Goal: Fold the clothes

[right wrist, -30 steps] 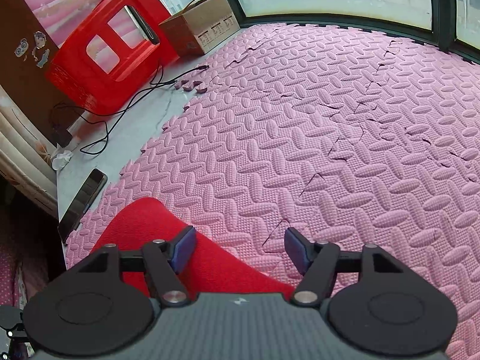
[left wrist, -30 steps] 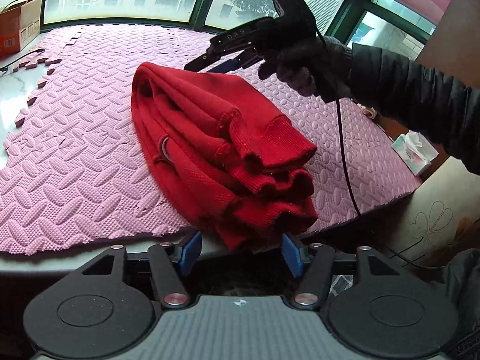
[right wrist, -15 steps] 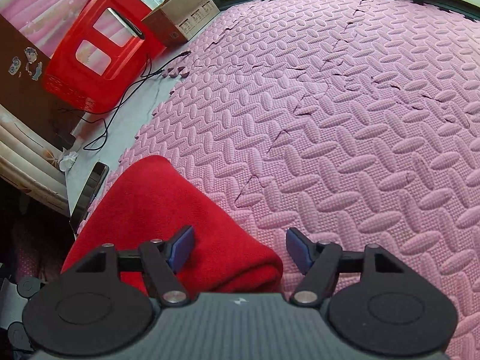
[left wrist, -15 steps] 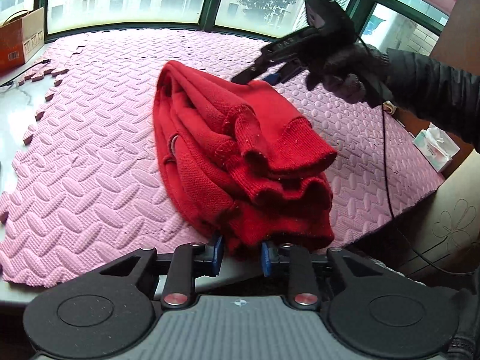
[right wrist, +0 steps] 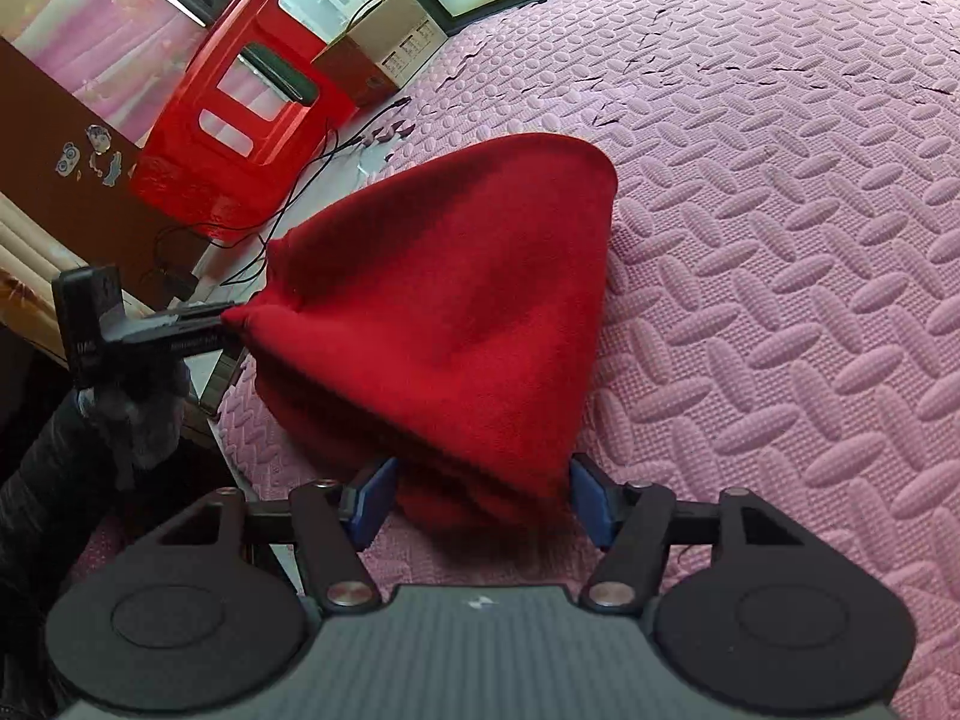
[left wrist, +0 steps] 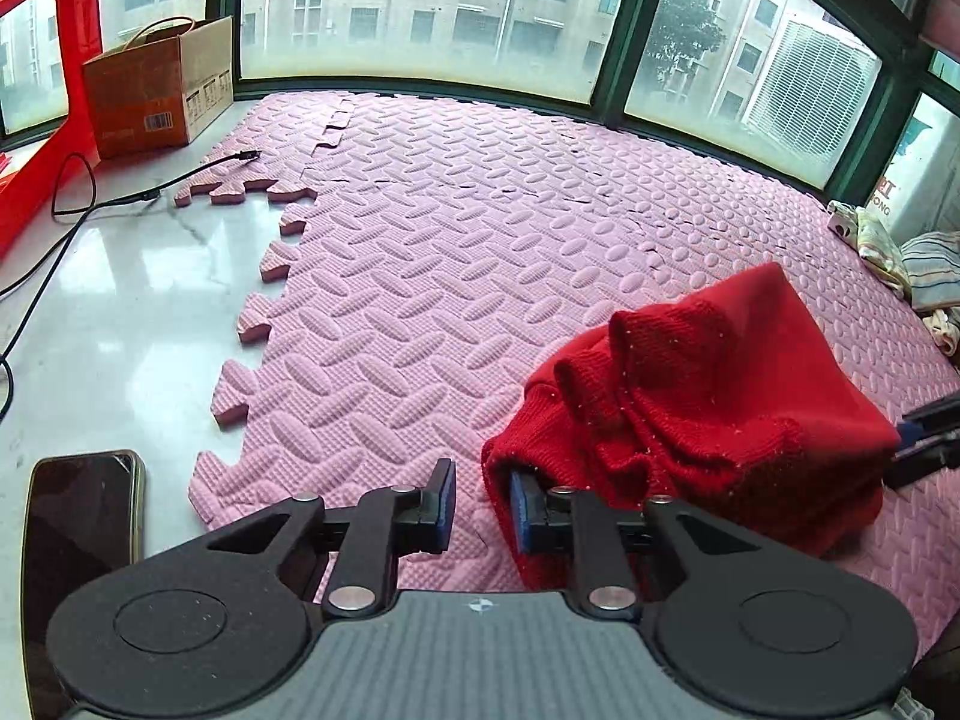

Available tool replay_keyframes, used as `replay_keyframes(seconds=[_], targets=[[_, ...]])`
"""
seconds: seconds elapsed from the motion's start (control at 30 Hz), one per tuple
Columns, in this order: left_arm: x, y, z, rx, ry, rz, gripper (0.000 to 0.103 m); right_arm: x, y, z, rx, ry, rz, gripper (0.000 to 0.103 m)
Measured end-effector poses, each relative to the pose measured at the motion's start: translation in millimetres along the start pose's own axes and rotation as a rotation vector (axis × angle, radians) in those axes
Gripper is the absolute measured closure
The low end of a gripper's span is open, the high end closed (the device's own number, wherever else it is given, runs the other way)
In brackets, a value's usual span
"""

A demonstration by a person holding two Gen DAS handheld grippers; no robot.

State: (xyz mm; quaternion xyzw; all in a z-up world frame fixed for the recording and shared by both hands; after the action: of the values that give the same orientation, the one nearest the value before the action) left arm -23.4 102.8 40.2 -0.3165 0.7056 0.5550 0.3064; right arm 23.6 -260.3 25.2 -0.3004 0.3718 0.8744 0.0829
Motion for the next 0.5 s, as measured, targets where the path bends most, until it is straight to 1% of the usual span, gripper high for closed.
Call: replay_keyframes(seconds=[0.07, 0.1, 0.17, 0.23, 0.27, 0.3, 0.4, 0.5], targets=[[-11, -7, 9, -0.02, 0.009, -0.01, 0.075, 0, 9, 10, 0.021, 0.042, -0.036, 0.039], [-14, -6, 11, -0.03, 0.01, -0.022, 0.073, -6, 15, 12, 0.031, 0.06, -0.063, 0.039], [-21, 6, 12, -0.048, 0.0, -0.062, 0.074, -21, 24, 16, 0.048, 0.087, -0.117, 0.039], [-30, 20, 10, -0.054, 0.006, -0.115, 0.077, -34, 25, 19, 0.086, 0.115, -0.163, 0.04], [-34, 27, 7, -0.048, 0.01, -0.14, 0.077, -41, 25, 21, 0.106, 0.133, -0.185, 0.04], [-38, 32, 3, -0.037, 0.015, -0.163, 0.077, -52, 19, 25, 0.136, 0.179, -0.201, 0.04], [-49, 43, -23, 0.061, 0.009, -0.211, 0.078, -70, -1, 29, 0.159, 0.187, -0.218, 0.042], [-54, 38, -50, 0.169, -0.005, -0.208, 0.078, -80, -26, 33, 0.172, 0.196, -0.223, 0.044]])
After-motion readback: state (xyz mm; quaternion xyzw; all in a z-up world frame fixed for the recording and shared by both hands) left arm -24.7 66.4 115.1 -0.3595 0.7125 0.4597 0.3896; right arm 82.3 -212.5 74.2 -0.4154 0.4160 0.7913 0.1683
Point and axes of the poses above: each gripper's, at about its wrist camera, not at the fingertips, and y roughly against the way its jaws point, z to its left, x to its underside, the point moved 1 cm from there along -y, roughly the way its jaws point, and after that the axes turned 13 degrees about -z, right-handed, at the moved point
